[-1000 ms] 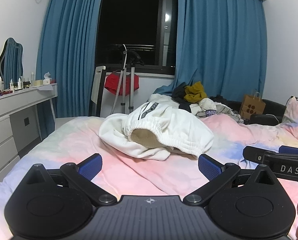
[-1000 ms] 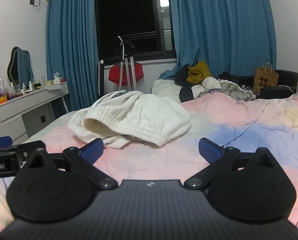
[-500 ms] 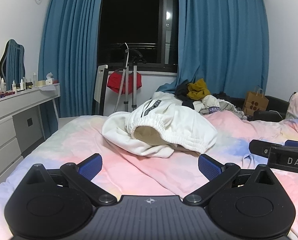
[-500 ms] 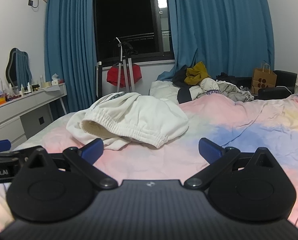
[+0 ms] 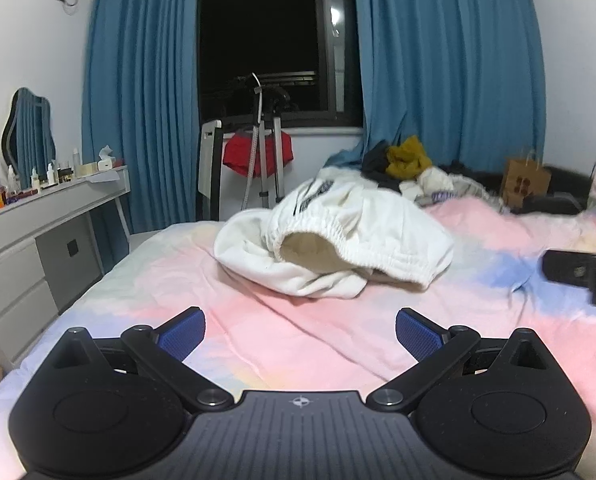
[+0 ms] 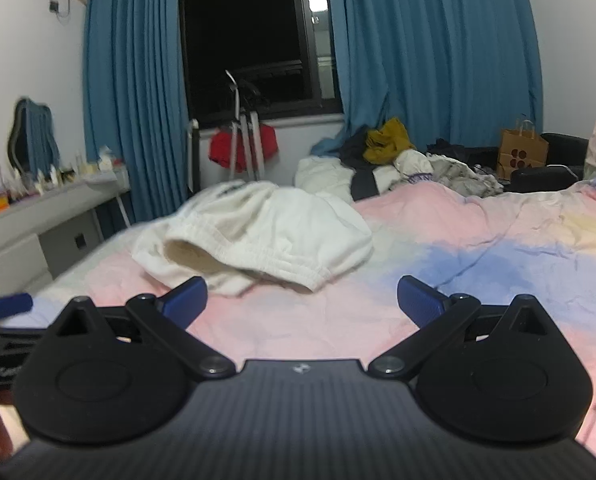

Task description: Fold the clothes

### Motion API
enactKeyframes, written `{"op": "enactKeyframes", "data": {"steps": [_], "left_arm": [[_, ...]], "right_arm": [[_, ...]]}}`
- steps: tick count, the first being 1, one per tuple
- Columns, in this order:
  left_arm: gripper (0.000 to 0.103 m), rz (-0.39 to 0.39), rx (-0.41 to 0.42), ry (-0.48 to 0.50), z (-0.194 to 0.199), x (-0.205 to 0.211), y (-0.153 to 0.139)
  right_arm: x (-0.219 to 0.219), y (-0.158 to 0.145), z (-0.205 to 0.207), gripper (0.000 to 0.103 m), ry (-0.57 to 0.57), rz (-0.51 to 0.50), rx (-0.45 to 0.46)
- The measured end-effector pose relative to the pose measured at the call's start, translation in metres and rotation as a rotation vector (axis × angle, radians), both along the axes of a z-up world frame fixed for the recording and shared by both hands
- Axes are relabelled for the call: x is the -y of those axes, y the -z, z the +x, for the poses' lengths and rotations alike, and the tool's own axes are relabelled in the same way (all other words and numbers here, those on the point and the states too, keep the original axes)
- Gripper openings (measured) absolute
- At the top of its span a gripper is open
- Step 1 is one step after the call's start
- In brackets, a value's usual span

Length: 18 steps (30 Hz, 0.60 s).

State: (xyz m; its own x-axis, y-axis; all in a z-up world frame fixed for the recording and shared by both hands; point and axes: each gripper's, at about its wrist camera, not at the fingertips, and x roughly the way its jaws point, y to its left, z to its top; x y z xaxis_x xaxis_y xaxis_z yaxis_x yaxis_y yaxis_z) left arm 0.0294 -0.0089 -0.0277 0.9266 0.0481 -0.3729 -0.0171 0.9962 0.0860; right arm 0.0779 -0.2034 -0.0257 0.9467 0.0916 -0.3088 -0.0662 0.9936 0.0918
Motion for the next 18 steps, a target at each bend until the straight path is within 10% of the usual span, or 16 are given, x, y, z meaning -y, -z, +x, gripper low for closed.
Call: {"op": "enactKeyframes", "data": {"steps": [18], "left_arm": [[0.081, 0.385, 0.022, -0.058, 0.245, 0.010, 0.067]], "right_arm": [[0.038, 0.030, 0.051, 0.103, 0.014, 0.158, -0.134]]}}
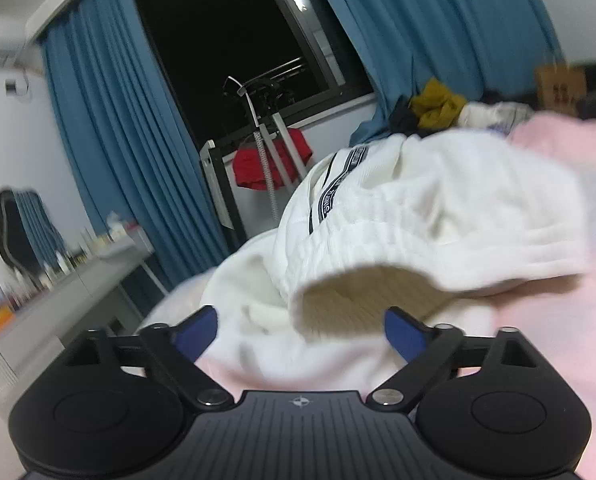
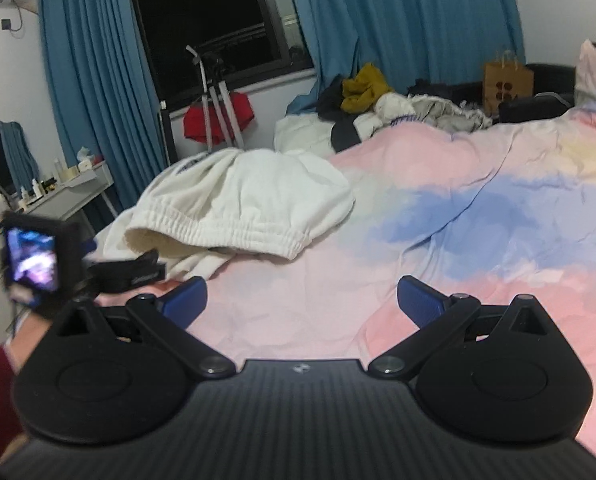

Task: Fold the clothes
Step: 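Grasp the sweatpants waistband with the left gripper and lift it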

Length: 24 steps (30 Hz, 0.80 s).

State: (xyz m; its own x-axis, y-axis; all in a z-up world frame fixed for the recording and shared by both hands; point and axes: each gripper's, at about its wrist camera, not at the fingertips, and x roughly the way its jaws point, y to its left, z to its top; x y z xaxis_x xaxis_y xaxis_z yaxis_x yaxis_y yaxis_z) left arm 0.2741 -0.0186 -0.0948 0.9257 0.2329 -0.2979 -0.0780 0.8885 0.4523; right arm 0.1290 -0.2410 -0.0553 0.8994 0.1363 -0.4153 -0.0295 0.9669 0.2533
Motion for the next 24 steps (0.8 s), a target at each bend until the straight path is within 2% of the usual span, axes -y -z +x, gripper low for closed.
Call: {"op": "enactKeyframes", "data": {"steps": [4, 8, 10, 12, 16, 19, 24], "left_arm": [[0.081, 0.006, 0.062, 0.044, 0.027, 0.009, -0.008], [0.072, 0.011, 0.082, 0.128, 0.038, 0.024, -0.017], [0.055, -0.066, 0.099, 0.128, 0.040, 0.024, -0.031], [0.026, -0.143, 0.115, 0.128, 0.043, 0.024, -0.045], [0.010, -0.250, 0.141, 0.164, 0.039, 0.026, -0.090], [0.009, -0.313, 0.179, 0.214, 0.020, 0.028, -0.130], [0.009, -0.392, 0.232, 0.315, -0.042, 0.025, -0.195]], "right_arm": [[0.003, 0.009, 0.018, 0.103, -0.038, -0.024, -0.004], [0.004, 0.019, 0.034, 0.103, -0.038, -0.070, 0.000], [0.005, 0.026, 0.043, 0.103, -0.037, -0.066, -0.006], [0.007, 0.034, 0.049, 0.103, -0.039, -0.049, -0.019], [0.005, 0.038, 0.049, 0.103, -0.042, -0.060, 0.002], [0.004, 0.036, 0.044, 0.103, -0.035, -0.070, 0.046], [-0.001, 0.034, 0.036, 0.103, -0.053, -0.056, 0.083]]}}
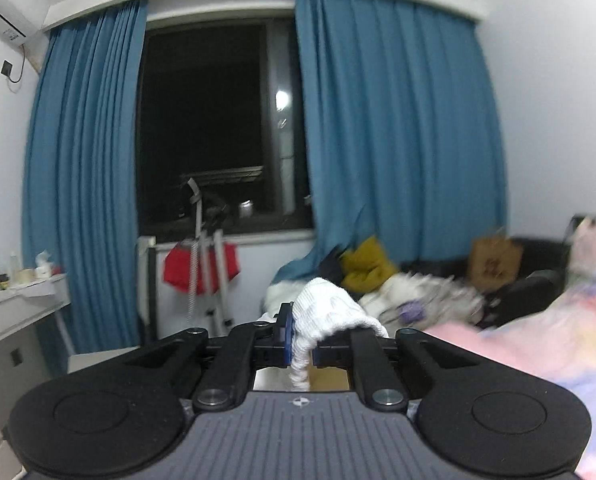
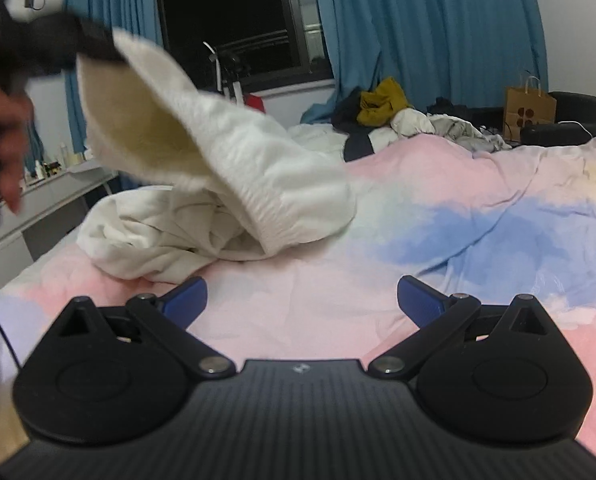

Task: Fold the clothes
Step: 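Grasp the sweatpants waistband with the left gripper and lift it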

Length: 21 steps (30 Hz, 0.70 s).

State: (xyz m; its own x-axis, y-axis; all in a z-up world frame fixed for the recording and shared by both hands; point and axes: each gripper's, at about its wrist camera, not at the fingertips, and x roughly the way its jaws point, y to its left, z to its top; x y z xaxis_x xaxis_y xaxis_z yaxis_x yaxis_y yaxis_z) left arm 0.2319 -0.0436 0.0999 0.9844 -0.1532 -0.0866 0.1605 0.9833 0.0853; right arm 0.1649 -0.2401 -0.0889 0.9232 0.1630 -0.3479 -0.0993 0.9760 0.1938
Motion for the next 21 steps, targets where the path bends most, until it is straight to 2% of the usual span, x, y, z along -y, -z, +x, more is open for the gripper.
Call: {"op": "enactKeyframes", "data": {"steps": [5, 7, 10, 13, 16, 19, 21], "left_arm": [[0.010, -0.087, 0.049, 0.047, -0.073, -0.021, -0.030], [0.010, -0.139, 0.039, 0.039, -0.096, -0.039, -0.029], [0.010, -0.203, 0.007, -0.003, -0.119, -0.072, -0.011], [0.010, -0.245, -0.020, -0.066, -0.132, -0.105, 0.016], [0.010, -0.326, -0.063, -0.105, -0.126, -0.137, 0.036], [0.010, -0.397, -0.096, -0.131, -0.120, -0.166, 0.053], [0.010, -0.397, -0.111, -0.161, -0.122, -0.175, 0.064]], "right_arm": [[-0.005, -0.002, -0.013, 0.103, -0.026, 0.099, -0.012], [-0.005, -0.003, -0.021, 0.103, -0.029, 0.168, -0.026], [-0.010, -0.003, -0.030, 0.103, -0.057, 0.249, -0.054], [-0.030, -0.002, -0.037, 0.103, -0.081, 0.163, -0.076], [-0.046, 0.002, -0.039, 0.103, -0.110, 0.089, -0.076], [-0.065, -0.001, -0.045, 0.103, -0.197, 0.058, -0.035], [-0.083, -0.002, -0.047, 0.103, -0.245, 0.019, -0.007]]}}
